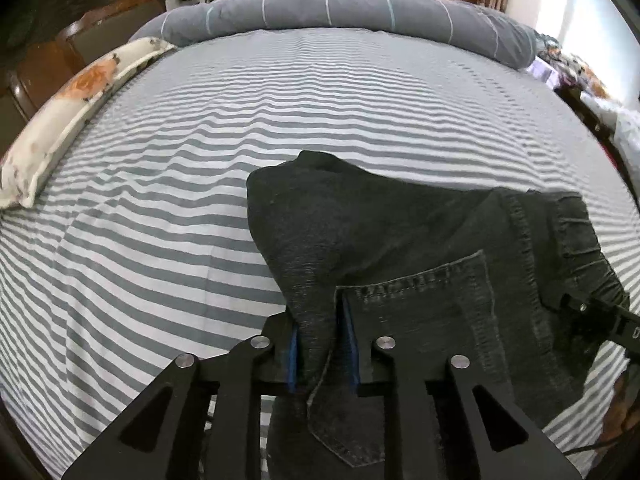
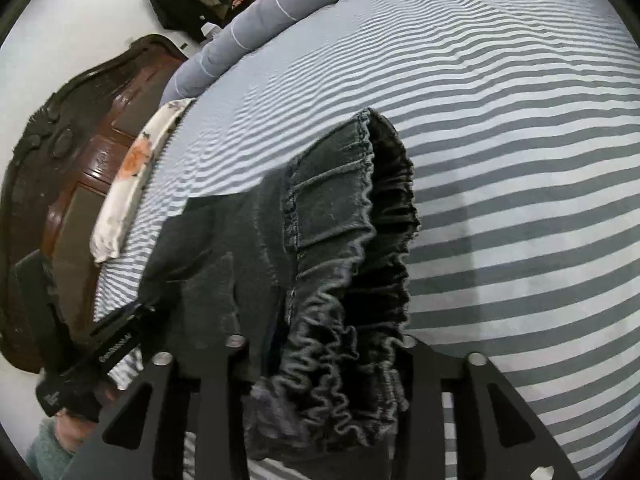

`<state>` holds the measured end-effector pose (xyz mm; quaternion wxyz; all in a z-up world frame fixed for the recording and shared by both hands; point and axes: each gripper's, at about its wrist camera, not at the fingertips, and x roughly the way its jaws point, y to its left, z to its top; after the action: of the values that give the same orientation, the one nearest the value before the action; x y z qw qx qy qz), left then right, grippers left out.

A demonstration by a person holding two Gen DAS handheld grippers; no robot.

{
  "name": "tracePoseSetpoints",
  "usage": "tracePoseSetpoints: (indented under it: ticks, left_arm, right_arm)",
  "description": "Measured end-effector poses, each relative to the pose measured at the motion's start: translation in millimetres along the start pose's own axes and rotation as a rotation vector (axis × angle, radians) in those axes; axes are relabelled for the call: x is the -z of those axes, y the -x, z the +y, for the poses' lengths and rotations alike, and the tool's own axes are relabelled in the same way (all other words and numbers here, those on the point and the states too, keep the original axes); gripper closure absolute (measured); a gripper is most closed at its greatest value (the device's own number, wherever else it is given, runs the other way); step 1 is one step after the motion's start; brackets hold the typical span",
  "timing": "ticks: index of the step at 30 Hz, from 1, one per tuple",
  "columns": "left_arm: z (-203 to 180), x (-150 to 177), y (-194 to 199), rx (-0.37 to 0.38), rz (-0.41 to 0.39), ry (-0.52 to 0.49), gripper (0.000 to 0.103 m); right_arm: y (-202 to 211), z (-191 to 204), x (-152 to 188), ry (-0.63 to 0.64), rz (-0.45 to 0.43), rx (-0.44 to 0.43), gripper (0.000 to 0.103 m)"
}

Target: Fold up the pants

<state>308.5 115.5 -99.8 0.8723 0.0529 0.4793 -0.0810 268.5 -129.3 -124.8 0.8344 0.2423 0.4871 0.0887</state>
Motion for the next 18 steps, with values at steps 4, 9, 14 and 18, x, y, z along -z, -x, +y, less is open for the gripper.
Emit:
tracePoseSetpoints:
  ticks: [4,9,14,18]
  left_arm:
    - [-2,5,3,-0.041,-0.011,-0.017,0.071]
    - [-1,18,21,-0.076,-0.024,-0.019,0.069]
    - [7,43,48,-0.081,-0.021,0.034,0.068]
    - [13,67,69,-0.065,0.007,0.095,0.066]
  right_arm:
    - [3,2,6,0.02,-0.018,0.077,0.044]
    - [18,4,25,0.063,-0.03,0.131,0.036]
    - [23,4,47,0.076,-0.033,0.175,0.034]
    - [19,4,49,0.09,-0.034,0.211,0.033]
